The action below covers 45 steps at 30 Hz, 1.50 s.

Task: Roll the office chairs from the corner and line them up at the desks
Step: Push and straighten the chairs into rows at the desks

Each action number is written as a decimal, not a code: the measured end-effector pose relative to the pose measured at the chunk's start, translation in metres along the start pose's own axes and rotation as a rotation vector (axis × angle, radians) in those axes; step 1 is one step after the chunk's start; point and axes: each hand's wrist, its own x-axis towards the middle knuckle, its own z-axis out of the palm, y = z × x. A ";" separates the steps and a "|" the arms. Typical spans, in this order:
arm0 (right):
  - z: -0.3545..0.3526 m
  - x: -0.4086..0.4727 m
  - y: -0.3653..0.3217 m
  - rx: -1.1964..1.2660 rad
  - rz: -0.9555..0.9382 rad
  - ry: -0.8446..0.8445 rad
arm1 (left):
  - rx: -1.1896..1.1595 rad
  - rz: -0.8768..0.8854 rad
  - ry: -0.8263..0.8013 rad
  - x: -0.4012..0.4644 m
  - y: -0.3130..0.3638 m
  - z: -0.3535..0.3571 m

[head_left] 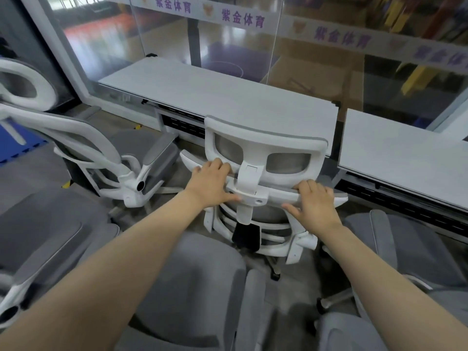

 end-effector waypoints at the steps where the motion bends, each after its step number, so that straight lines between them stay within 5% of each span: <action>1: 0.001 0.000 -0.004 -0.005 0.000 0.006 | -0.006 -0.001 -0.013 0.001 -0.003 -0.001; 22: 0.020 0.014 -0.076 0.012 0.005 0.048 | -0.115 -0.049 -0.076 -0.013 -0.079 -0.015; 45: 0.015 0.014 -0.079 0.050 0.003 0.028 | -0.135 -0.038 0.018 -0.024 -0.082 -0.006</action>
